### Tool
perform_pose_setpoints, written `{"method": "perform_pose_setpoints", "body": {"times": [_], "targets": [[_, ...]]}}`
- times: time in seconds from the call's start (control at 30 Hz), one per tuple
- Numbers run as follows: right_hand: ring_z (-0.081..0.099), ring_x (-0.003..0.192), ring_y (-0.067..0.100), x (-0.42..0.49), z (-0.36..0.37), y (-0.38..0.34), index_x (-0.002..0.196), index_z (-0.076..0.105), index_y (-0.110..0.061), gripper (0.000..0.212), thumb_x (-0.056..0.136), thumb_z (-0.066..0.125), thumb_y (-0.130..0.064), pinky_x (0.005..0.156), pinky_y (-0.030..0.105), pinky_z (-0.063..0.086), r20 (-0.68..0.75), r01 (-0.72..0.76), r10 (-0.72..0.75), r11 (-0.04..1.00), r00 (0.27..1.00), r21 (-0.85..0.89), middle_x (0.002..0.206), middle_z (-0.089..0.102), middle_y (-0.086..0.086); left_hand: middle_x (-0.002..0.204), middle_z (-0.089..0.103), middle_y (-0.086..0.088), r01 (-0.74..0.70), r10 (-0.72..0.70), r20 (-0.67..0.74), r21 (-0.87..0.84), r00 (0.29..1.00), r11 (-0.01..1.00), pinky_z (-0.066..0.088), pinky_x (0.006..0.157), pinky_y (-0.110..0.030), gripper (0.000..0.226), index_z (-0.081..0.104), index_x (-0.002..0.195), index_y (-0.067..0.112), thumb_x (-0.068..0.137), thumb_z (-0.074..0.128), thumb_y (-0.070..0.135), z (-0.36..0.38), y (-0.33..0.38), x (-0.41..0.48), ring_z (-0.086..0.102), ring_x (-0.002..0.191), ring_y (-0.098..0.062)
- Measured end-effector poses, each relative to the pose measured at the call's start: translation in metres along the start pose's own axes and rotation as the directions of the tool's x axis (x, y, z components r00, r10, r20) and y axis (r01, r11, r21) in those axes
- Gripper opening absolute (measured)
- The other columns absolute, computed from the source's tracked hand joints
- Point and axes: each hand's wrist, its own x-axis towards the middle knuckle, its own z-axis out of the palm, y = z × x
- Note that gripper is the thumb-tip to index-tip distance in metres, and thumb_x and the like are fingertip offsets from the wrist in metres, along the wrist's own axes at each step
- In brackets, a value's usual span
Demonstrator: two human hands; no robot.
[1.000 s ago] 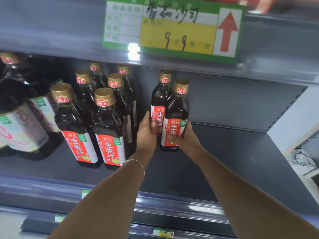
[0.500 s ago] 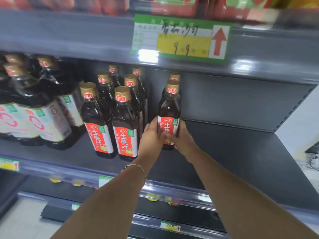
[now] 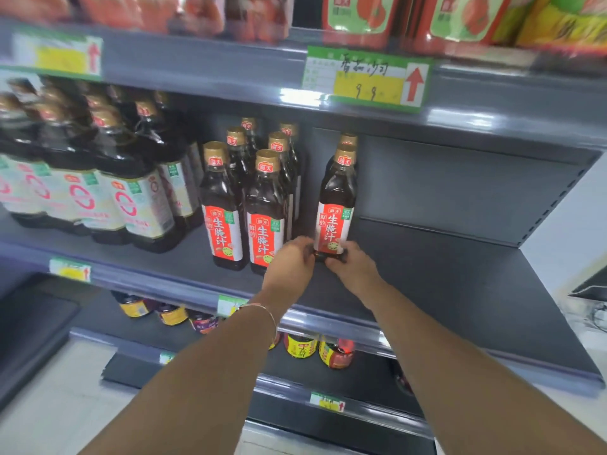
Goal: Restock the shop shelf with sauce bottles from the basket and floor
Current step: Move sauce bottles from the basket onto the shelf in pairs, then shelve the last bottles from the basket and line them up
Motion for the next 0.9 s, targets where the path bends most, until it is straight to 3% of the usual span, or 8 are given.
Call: {"method": "perform_pose_setpoints", "body": {"times": [0.13, 0.23, 0.33, 0.4, 0.53, 0.67, 0.8, 0.9], "targets": [[0.056, 0.109, 0.03, -0.036, 0.017, -0.033, 0.129, 0.05, -0.015, 0.04, 0.091, 0.055, -0.027, 0.082, 0.028, 0.042, 0.011, 0.073, -0.072, 0.982, 0.997, -0.174, 0.119, 0.061, 0.013, 0.113, 0.063, -0.015, 0.013, -0.03, 0.072, 0.226, 0.997, 0.974, 0.048, 0.083, -0.039, 0.028, 0.058, 0.113, 0.015, 0.091, 0.041, 0.017, -0.049, -0.023, -0.04, 0.059, 0.101, -0.035], [0.055, 0.112, 0.03, -0.076, 0.049, -0.067, 0.128, 0.052, -0.017, 0.036, 0.093, 0.052, -0.027, 0.092, 0.035, 0.047, 0.147, 0.174, -0.132, 0.928, 0.98, -0.328, 0.125, 0.058, 0.012, 0.116, 0.06, -0.015, 0.097, -0.158, 0.098, 0.454, 0.983, 0.886, 0.046, 0.084, -0.041, 0.026, 0.054, 0.111, 0.016, 0.09, 0.037, 0.017, -0.102, -0.064, -0.085, 0.058, 0.104, -0.036], [0.056, 0.111, 0.033, -0.127, 0.101, -0.104, 0.124, 0.051, -0.017, 0.032, 0.094, 0.049, -0.026, 0.089, 0.04, 0.048, 0.257, 0.309, -0.207, 0.828, 0.944, -0.468, 0.124, 0.057, 0.013, 0.117, 0.058, -0.012, 0.159, -0.261, 0.085, 0.606, 0.962, 0.78, 0.046, 0.082, -0.038, 0.029, 0.054, 0.114, 0.018, 0.09, 0.039, 0.014, -0.159, -0.116, -0.148, 0.059, 0.105, -0.034], [0.056, 0.11, 0.034, -0.164, 0.146, -0.131, 0.121, 0.052, -0.017, 0.029, 0.094, 0.046, -0.024, 0.083, 0.036, 0.047, 0.33, 0.393, -0.245, 0.756, 0.912, -0.524, 0.122, 0.058, 0.014, 0.115, 0.058, -0.011, 0.216, -0.333, 0.065, 0.642, 0.941, 0.736, 0.046, 0.08, -0.038, 0.03, 0.054, 0.116, 0.02, 0.089, 0.041, 0.014, -0.195, -0.153, -0.197, 0.059, 0.103, -0.034], [0.057, 0.109, 0.032, -0.229, 0.245, -0.182, 0.116, 0.054, -0.021, 0.025, 0.093, 0.045, -0.025, 0.084, 0.037, 0.046, 0.484, 0.543, -0.294, 0.655, 0.824, -0.526, 0.121, 0.057, 0.012, 0.127, 0.055, -0.009, 0.321, -0.462, 0.039, 0.668, 0.886, 0.671, 0.043, 0.096, -0.038, 0.034, 0.049, 0.126, 0.018, 0.092, 0.042, 0.021, -0.258, -0.228, -0.29, 0.054, 0.116, -0.031], [0.054, 0.112, 0.031, -0.275, 0.345, -0.227, 0.117, 0.052, -0.018, 0.026, 0.095, 0.044, -0.027, 0.079, 0.036, 0.042, 0.641, 0.69, -0.335, 0.571, 0.69, -0.445, 0.124, 0.055, 0.011, 0.124, 0.056, -0.009, 0.461, -0.552, -0.056, 0.625, 0.832, 0.631, 0.042, 0.079, -0.031, 0.029, 0.053, 0.117, 0.022, 0.093, 0.038, 0.021, -0.312, -0.299, -0.37, 0.057, 0.109, -0.03], [0.054, 0.113, 0.031, -0.306, 0.446, -0.262, 0.125, 0.05, -0.025, 0.032, 0.095, 0.043, -0.03, 0.088, 0.035, 0.045, 0.744, 0.761, -0.331, 0.545, 0.58, -0.351, 0.129, 0.055, 0.009, 0.122, 0.058, -0.007, 0.6, -0.681, -0.127, 0.606, 0.722, 0.523, 0.046, 0.085, -0.034, 0.03, 0.055, 0.118, 0.022, 0.093, 0.039, 0.021, -0.351, -0.371, -0.438, 0.058, 0.109, -0.029], [0.054, 0.113, 0.03, -0.326, 0.523, -0.281, 0.13, 0.047, -0.026, 0.035, 0.096, 0.042, -0.03, 0.083, 0.032, 0.041, 0.809, 0.809, -0.312, 0.504, 0.498, -0.303, 0.132, 0.052, 0.008, 0.121, 0.059, -0.005, 0.705, -0.764, -0.184, 0.56, 0.618, 0.436, 0.048, 0.085, -0.036, 0.03, 0.056, 0.118, 0.022, 0.093, 0.039, 0.02, -0.376, -0.425, -0.483, 0.058, 0.109, -0.028]]}}
